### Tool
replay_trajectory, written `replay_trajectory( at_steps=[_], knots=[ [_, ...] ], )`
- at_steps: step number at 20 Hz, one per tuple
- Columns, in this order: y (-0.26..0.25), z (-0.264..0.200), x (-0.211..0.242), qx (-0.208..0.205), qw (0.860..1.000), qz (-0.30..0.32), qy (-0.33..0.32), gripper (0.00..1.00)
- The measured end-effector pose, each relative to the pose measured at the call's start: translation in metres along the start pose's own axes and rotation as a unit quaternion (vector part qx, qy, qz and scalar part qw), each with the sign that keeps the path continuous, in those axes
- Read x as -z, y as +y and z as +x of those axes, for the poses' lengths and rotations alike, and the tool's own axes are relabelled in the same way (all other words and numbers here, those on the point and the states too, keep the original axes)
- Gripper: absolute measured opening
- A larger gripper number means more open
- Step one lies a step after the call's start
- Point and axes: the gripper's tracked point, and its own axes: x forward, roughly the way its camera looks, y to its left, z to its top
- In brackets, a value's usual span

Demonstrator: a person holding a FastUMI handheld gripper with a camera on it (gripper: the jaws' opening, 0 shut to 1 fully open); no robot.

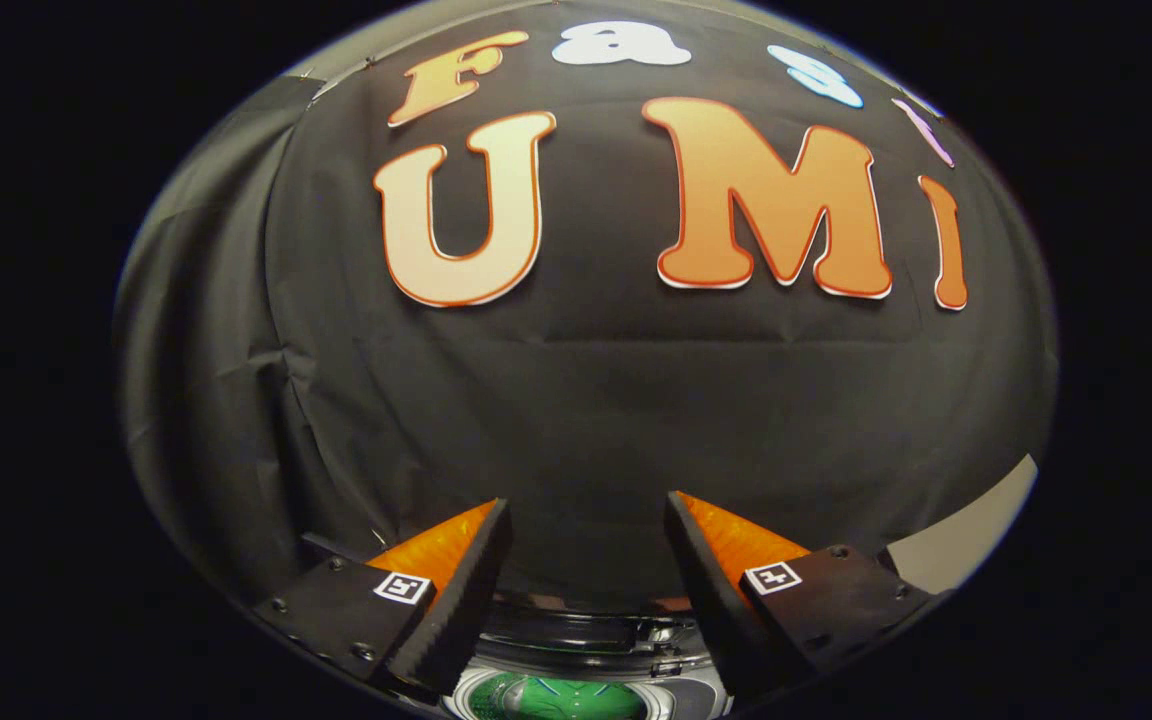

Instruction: Put the clothes into the washing machine and then close the washing machine lid.

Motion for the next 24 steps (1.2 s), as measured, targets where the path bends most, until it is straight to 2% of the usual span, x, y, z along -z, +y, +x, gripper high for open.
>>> replay_trajectory(
  at_steps=[7,11,16,24],
  knots=[
    [-0.020,0.035,0.038,0.027,0.998,0.010,0.052,0.99],
    [-0.021,0.036,0.037,0.015,0.999,0.019,0.049,1.00],
    [-0.022,0.028,0.033,0.023,0.999,0.021,0.030,0.99],
    [-0.016,-0.022,0.050,0.019,1.000,0.013,-0.015,0.99]
  ],
)
